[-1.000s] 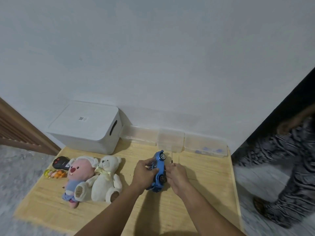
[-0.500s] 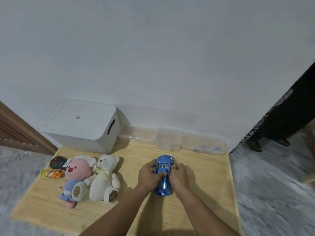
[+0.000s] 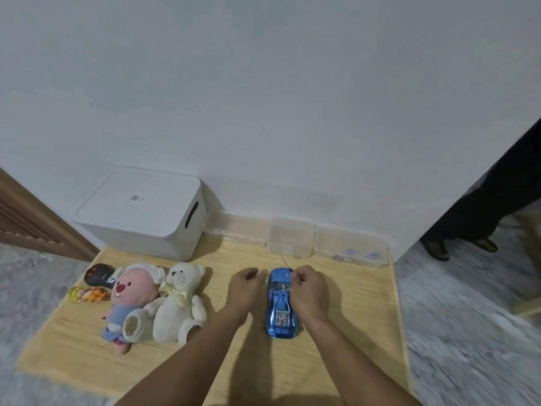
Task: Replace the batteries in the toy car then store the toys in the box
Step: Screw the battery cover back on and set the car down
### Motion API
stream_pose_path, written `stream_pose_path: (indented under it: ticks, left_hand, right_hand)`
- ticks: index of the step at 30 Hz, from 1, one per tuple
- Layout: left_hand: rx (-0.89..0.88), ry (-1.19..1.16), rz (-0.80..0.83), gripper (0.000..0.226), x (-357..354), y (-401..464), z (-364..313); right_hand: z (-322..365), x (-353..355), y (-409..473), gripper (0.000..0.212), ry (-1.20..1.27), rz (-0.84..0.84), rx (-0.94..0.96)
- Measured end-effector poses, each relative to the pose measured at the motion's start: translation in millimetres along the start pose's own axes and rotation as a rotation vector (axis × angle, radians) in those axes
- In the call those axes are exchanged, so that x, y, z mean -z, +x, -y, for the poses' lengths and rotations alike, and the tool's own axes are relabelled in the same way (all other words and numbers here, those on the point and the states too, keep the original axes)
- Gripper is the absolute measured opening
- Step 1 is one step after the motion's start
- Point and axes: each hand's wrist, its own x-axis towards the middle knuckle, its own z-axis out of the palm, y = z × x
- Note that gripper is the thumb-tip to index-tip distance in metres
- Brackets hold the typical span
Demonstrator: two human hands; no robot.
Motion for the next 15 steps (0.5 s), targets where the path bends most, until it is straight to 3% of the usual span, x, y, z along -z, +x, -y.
stream_pose_path:
  ticks: [3,8,12,15]
  left_hand:
    - [0.095,-0.281,0.005,0.044,15,20,-23]
    - [0.259,-0.725,0.083,0.068,41,51,-52]
    - [0.294,-0.908,0.108,0.076,49,68,-66]
    - [0.300,-0.920,0.111,0.082,50,77,-71]
  right_hand:
    - [13,0,7,0.011,0.051,0.030,0.080]
    - [41,-6,25,0.009,0.070,0.108,0.129]
    - [60,-14,40,0.011,-0.038,0.176,0.137]
    - [70,-20,46,0.015,-0.178,0.205,0.178]
